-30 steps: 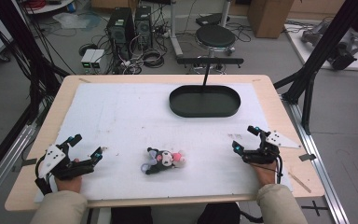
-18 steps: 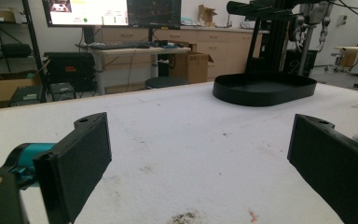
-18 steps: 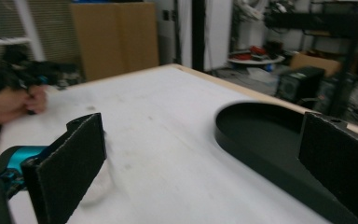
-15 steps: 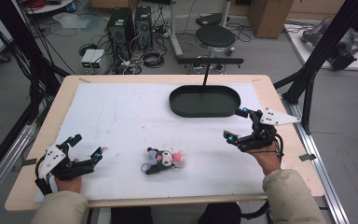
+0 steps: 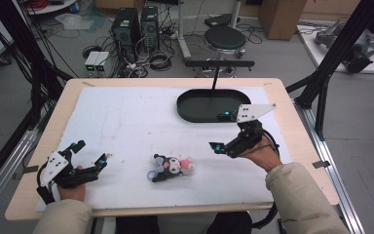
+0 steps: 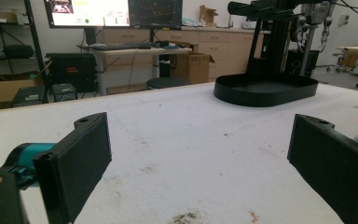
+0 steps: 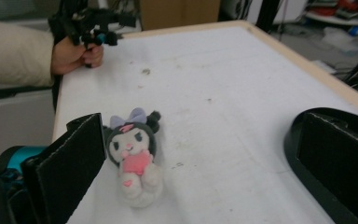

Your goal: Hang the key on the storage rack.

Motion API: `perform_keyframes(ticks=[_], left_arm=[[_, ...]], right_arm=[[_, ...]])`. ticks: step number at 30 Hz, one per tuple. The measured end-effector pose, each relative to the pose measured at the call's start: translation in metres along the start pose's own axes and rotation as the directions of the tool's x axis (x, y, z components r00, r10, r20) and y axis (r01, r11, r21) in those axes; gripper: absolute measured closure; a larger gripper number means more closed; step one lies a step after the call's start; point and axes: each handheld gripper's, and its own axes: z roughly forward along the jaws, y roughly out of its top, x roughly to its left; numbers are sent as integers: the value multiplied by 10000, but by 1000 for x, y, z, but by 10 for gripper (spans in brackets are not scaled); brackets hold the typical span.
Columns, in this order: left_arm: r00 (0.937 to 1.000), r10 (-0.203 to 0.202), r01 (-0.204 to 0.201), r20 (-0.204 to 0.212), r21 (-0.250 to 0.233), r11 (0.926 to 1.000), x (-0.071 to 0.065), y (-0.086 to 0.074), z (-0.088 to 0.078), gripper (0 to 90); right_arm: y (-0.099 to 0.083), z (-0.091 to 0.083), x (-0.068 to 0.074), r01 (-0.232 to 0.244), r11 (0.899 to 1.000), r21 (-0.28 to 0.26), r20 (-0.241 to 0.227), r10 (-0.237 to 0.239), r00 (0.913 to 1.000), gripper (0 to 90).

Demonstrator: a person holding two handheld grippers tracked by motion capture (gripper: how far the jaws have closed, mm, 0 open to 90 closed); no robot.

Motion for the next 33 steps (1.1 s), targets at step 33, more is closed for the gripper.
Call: perform_keyframes(ticks=[33], left_arm=[[10000,27,-27,20,-73,10000,0,0,-1,64]], right_arm=[[-11,104,27,1834,8762,4457,-2095,-971,9730,6]])
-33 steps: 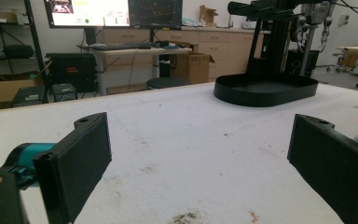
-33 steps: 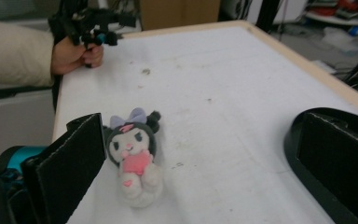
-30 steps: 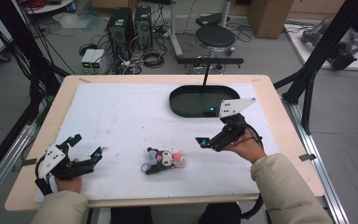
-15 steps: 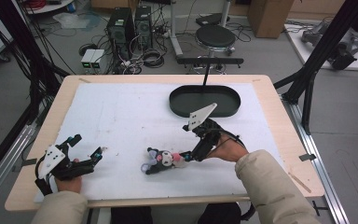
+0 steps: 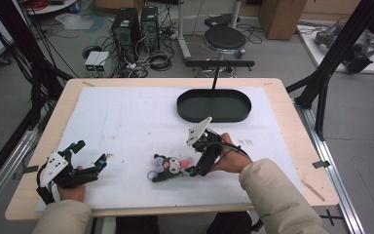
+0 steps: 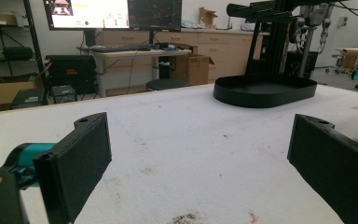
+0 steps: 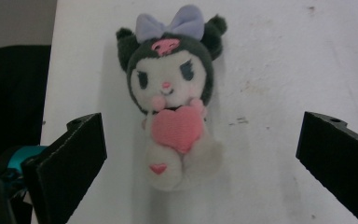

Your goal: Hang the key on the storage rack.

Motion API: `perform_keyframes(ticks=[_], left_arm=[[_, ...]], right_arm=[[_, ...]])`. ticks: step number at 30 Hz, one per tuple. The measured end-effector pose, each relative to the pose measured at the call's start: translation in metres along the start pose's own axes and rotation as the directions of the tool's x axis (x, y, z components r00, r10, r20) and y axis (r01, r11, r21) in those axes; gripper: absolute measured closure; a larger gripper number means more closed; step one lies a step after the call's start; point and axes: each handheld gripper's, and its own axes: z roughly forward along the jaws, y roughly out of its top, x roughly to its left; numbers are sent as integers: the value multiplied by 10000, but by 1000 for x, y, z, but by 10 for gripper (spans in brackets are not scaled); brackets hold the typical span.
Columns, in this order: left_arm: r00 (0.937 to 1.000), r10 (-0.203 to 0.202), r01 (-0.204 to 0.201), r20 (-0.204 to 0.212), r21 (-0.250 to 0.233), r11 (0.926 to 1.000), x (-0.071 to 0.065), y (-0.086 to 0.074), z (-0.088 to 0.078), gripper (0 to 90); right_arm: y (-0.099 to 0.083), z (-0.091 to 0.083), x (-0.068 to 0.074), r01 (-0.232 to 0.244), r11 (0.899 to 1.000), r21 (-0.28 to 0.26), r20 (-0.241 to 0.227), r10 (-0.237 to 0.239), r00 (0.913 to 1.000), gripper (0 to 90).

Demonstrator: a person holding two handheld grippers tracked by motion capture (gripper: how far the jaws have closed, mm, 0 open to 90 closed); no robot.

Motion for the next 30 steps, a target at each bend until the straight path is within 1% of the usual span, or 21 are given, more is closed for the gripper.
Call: perform_keyframes(ticks=[2,4,5,6,7,10,11,14,15,17,18,19,20,22,23,24,25,26,27,29,30], left_arm=[[10000,2,-2,-9,-2,10000,0,0,0,65],[10000,6,-6,-11,-11,10000,0,0,0,64],[10000,13,-13,-6,-18,10000,0,0,0,64],[10000,16,-16,-5,-15,10000,0,0,0,64],[10000,2,-2,-4,-21,10000,0,0,0,64],[10000,4,-4,-9,-14,10000,0,0,0,65],[10000,7,-7,-2,-14,10000,0,0,0,65],[10000,2,-2,-3,-24,10000,0,0,0,65],[10000,2,-2,-8,-22,10000,0,0,0,64],[10000,1,-1,-4,-29,10000,0,0,0,65],[10000,6,-6,-2,-25,10000,0,0,0,65],[10000,2,-2,-1,-24,10000,0,0,0,64],[10000,0,0,-5,-26,10000,0,0,0,65],[10000,4,-4,0,-25,10000,0,0,0,65],[10000,5,-5,1,-26,10000,0,0,0,64],[10000,4,-4,0,-26,10000,0,0,0,64],[10000,7,-7,-1,-22,10000,0,0,0,65],[10000,2,-2,-4,-24,10000,0,0,0,65],[10000,-11,11,-2,-21,10000,0,0,0,65],[10000,-2,2,-7,-19,10000,0,0,0,65],[10000,8,-8,-10,-12,10000,0,0,0,64]], right_arm=[[0,7,2,127,9993,339,-79,-125,9999,6],[0,9,3,310,9981,540,-98,-305,9995,6],[0,9,3,310,9981,540,-98,-305,9995,6],[0,13,4,412,9965,721,-143,-403,9991,6],[0,14,4,343,9961,816,-200,-327,9993,7],[0,19,4,416,9932,1092,-199,-397,9990,7],[-1,20,4,430,9931,1090,-277,-403,9988,7],[0,22,3,507,9923,1129,-314,-475,9984,7],[0,24,3,479,9914,1214,-391,-435,9983,7],[-1,26,3,286,9883,1498,-399,-229,9989,7],[-1,26,3,286,9883,1498,-399,-229,9989,7],[-1,28,3,380,9865,1595,-322,-333,9989,53],[-1,28,3,353,9865,1598,-433,-287,9986,53],[-1,28,3,372,9864,1600,-432,-306,9986,57],[-1,28,2,327,9850,1692,-524,-241,9983,87],[-1,28,2,327,9850,1692,-524,-241,9983,87],[-1,28,2,286,9844,1735,-563,-191,9982,171],[-1,29,1,369,9841,1735,-587,-271,9979,198],[-1,29,1,369,9841,1735,-587,-271,9979,198],[-1,29,1,441,9833,1768,-625,-335,9975,277],[1,29,1,344,9824,1838,-623,-233,9978,366]])
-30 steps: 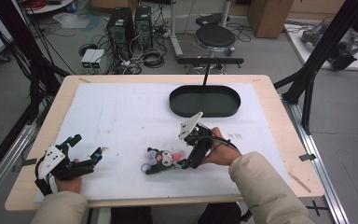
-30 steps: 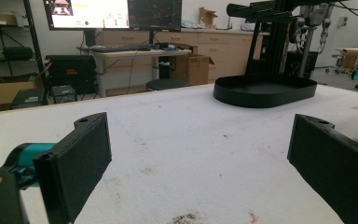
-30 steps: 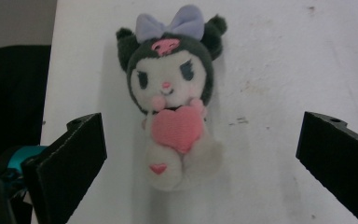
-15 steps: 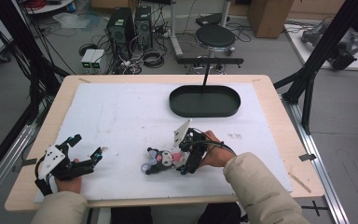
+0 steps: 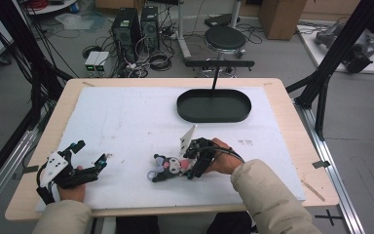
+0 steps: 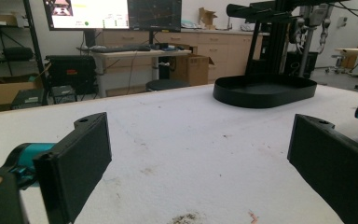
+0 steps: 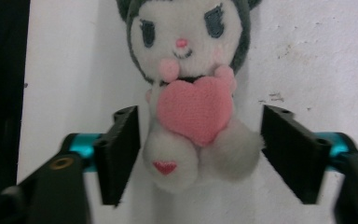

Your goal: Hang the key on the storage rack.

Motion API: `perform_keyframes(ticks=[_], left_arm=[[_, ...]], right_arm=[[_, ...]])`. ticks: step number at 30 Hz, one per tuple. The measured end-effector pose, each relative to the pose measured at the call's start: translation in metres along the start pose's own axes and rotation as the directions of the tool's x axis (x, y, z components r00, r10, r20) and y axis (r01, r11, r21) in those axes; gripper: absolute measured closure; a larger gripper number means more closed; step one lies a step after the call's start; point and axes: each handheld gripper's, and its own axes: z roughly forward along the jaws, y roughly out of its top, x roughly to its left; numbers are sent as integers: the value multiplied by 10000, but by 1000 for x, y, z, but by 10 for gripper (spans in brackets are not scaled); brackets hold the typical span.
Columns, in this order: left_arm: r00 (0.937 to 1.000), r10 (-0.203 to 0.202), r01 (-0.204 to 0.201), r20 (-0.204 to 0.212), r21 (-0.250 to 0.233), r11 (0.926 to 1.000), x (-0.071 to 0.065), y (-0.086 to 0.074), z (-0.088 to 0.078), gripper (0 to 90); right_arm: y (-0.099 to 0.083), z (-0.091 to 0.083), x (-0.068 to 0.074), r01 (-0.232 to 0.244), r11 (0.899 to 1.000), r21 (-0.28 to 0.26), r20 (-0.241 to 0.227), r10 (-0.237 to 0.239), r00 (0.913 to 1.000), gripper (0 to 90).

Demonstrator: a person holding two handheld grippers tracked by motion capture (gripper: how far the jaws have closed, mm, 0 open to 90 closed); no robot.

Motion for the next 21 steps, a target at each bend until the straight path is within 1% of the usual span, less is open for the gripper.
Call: perform_keyframes(ticks=[1,3,4,5,7,8,12,14,16,18,20,21], left_arm=[[10000,-4,4,1,3,10000,0,0,0,64],[10000,-10,10,1,-6,10000,0,0,0,64],[10000,-3,3,-1,4,10000,0,0,0,64],[10000,11,-11,-15,5,10000,0,0,0,64],[10000,-3,3,-2,5,10000,0,0,0,65],[10000,9,-9,1,19,10000,0,0,0,64],[10000,-2,2,2,-3,10000,0,0,0,64],[10000,-7,7,-2,-3,10000,0,0,0,65],[10000,-7,7,-1,0,10000,0,0,0,64],[10000,-4,4,4,-5,10000,0,0,0,64],[10000,-9,9,-1,-1,10000,0,0,0,64],[10000,3,-3,2,11,10000,0,0,0,64]], right_arm=[[0,0,0,0,10000,0,0,0,10000,366],[1,0,0,-46,10000,-38,-242,45,9997,476],[1,1,-1,102,9999,-100,-293,-105,9995,490],[1,1,0,92,10000,0,-284,-92,9996,502],[1,1,0,112,9999,-55,-251,-114,9996,525],[1,0,0,29,10000,3,-298,-29,9996,531],[2,0,0,64,10000,16,-274,-64,9996,549],[2,-1,-1,-163,9999,54,-328,164,9993,556],[2,-1,-2,-140,9999,-13,-293,140,9995,559],[0,-5,-4,-537,9985,40,-265,538,9982,566],[-3,-8,-7,-863,9962,-115,-268,860,9959,568],[-3,-8,-7,-863,9962,-115,-268,860,9959,568]])
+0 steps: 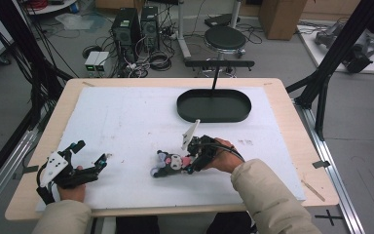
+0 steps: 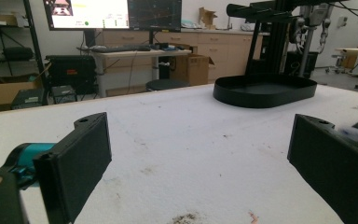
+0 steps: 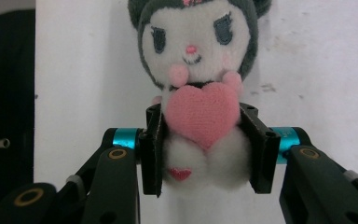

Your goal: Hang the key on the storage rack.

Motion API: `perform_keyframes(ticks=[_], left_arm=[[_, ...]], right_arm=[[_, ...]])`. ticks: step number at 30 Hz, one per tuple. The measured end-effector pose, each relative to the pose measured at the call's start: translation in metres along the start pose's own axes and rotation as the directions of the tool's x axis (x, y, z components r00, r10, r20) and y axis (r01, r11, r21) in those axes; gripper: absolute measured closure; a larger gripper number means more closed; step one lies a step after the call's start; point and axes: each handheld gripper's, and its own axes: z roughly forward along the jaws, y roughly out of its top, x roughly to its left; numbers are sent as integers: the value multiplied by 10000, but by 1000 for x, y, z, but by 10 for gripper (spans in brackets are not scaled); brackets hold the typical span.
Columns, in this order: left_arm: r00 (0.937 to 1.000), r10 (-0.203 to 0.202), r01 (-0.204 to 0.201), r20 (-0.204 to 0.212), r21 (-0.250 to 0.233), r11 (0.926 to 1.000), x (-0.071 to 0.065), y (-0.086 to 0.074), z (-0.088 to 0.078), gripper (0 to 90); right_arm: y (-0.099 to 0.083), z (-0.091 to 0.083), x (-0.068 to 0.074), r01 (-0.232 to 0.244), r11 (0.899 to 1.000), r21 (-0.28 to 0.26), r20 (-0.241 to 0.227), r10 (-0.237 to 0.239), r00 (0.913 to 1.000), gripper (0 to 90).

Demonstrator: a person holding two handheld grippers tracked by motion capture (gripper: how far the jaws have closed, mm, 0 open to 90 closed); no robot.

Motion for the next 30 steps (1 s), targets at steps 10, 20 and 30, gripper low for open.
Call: perform_keyframes(ticks=[10,20,30], left_arm=[[10000,2,-2,8,3,10000,0,0,0,65],[10000,-8,8,9,0,10000,0,0,0,65],[10000,4,-4,13,6,10000,0,0,0,64]], right_arm=[[-24,-37,-19,-2016,9670,-1559,838,2163,9727,568],[-54,-84,-35,-3600,8695,-3382,2237,4459,8667,568],[-70,-109,-41,-4061,8071,-4285,2987,5508,7794,568]])
